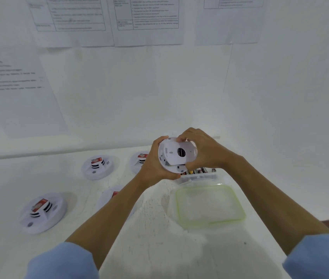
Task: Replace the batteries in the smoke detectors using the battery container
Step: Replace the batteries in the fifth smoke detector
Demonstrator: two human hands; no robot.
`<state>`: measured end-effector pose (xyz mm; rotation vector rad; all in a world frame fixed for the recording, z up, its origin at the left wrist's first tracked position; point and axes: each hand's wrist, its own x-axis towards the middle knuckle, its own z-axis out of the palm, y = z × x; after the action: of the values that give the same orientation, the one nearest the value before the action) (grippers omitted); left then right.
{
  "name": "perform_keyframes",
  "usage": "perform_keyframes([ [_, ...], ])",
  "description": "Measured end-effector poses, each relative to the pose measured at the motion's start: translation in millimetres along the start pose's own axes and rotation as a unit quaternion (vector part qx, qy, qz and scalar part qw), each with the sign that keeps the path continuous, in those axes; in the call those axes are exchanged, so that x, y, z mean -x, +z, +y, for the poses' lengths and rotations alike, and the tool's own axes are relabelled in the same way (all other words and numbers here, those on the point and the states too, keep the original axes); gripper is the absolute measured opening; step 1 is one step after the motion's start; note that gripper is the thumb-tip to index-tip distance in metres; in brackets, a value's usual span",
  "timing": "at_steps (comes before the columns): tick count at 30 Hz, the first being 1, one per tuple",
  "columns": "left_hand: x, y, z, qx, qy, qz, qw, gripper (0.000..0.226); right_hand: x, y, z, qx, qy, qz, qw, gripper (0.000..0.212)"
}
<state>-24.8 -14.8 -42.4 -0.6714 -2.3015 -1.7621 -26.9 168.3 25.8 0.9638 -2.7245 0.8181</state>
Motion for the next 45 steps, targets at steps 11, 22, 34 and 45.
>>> perform_keyframes([
  [11,37,-5,18,0.01,-0.035,0.037,0.999,0.106,69,3,8,-0.039,0.103,-0.109,0.988,0.067],
  [22,73,18,31,0.005,-0.057,0.05,0.997,0.1,95,31,24,-0.022,0.149,-0.196,0.969,0.069],
  [34,54,16,41,0.027,-0.041,0.052,0.997,0.102,54,11,-14,-0.268,0.067,0.031,0.96,0.043],
  [45,16,-6,24,0.042,-0.033,0.003,0.999,0.111,11,12,1,-0.131,0.042,0.027,0.99,0.046],
])
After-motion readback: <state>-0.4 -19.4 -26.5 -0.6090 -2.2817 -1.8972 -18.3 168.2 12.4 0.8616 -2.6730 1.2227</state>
